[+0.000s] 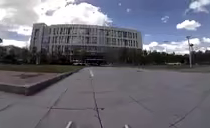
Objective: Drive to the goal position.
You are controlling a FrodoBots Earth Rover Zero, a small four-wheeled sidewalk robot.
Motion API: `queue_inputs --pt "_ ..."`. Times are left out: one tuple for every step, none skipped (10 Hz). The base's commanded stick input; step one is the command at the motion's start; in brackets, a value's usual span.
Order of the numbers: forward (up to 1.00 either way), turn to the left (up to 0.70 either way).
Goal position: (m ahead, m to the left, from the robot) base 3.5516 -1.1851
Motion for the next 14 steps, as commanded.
queue_inputs --pt "0.7 0.0" --pt "0.7 0.0" --pt "0.7 0.0" --pt "0.7 0.0" --pt "0.7 0.0" --pt "0.7 0.0" --pt "0.7 0.0" --pt "0.7 0.0" --pt "0.7 0.0" --pt "0.7 0.0" --pt "0.7 0.0" --pt "0.7 0.0" --pt "0.7 0.0" --pt "0.7 0.0"
